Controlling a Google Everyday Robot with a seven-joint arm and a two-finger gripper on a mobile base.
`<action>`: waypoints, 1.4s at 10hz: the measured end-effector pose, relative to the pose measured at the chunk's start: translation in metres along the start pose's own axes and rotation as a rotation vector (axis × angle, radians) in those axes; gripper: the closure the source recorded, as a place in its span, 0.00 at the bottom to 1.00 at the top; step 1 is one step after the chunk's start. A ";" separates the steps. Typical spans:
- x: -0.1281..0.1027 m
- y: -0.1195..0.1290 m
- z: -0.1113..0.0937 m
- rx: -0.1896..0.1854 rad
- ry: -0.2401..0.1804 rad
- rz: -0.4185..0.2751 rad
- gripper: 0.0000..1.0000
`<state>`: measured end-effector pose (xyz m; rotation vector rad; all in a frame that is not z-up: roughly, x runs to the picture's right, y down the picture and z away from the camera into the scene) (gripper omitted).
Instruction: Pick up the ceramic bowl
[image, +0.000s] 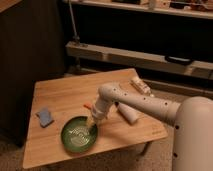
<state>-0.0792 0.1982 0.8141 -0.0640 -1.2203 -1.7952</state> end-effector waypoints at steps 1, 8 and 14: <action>0.000 -0.002 -0.001 -0.001 0.001 0.000 0.94; 0.001 -0.023 -0.024 0.146 0.018 -0.022 1.00; 0.007 -0.064 -0.043 0.160 -0.036 -0.128 1.00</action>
